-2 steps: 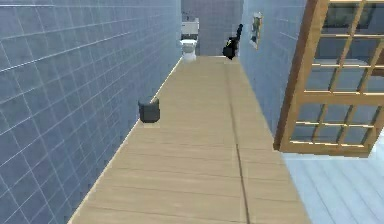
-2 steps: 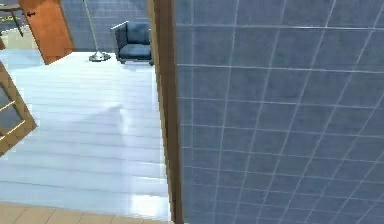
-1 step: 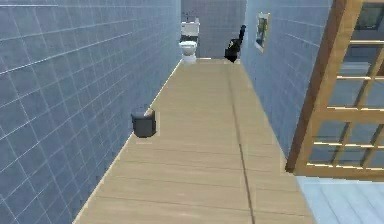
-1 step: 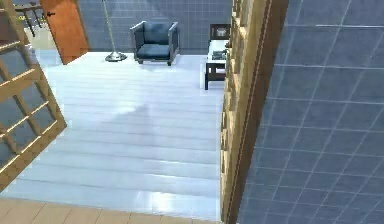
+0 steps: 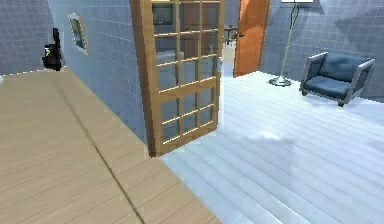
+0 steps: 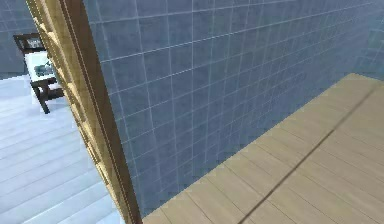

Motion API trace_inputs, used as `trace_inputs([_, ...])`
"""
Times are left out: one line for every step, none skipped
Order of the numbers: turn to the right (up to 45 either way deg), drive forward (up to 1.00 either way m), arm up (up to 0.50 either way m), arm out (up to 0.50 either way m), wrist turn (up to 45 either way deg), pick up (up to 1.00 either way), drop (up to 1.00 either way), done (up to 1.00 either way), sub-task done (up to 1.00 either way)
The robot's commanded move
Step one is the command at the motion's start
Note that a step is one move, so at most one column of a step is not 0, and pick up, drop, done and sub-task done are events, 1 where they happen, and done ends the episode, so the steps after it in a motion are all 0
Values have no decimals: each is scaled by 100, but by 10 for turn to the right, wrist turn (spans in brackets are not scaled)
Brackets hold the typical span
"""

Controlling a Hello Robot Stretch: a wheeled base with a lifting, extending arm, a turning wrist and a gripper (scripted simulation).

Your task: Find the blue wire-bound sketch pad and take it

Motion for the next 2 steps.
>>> trace_inputs([60,0,0,0,0,0,0,0,0])
trace_inputs([0,65,0,0,0,0,0,0,0])
